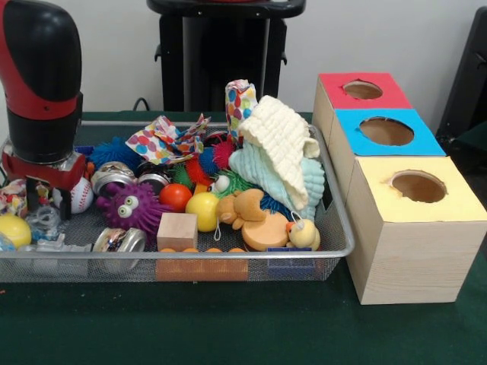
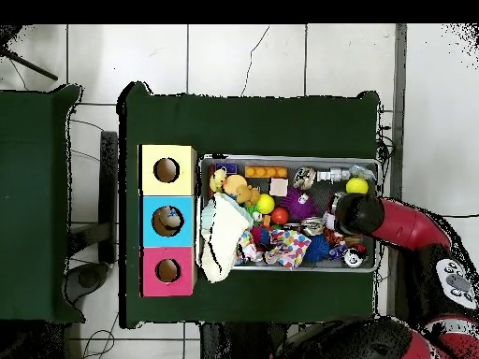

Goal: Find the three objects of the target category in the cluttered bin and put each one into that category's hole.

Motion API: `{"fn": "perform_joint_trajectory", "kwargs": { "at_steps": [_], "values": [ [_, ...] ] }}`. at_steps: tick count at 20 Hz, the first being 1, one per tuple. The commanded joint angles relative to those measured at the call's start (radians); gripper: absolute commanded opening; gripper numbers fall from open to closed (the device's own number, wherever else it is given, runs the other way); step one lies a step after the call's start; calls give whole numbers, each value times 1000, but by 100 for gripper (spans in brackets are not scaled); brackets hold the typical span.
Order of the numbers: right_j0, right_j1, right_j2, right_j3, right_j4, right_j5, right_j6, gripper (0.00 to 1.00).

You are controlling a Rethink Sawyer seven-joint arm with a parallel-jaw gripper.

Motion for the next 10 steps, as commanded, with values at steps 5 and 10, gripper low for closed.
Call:
{"fn": "perform_joint_trajectory", "kwargs": {
  "at_steps": [5, 10],
  "values": [
    [44, -47, -2, 244, -19, 14, 99, 0],
    [84, -131, -22, 267, -5, 85, 84, 0]
  ]
}}
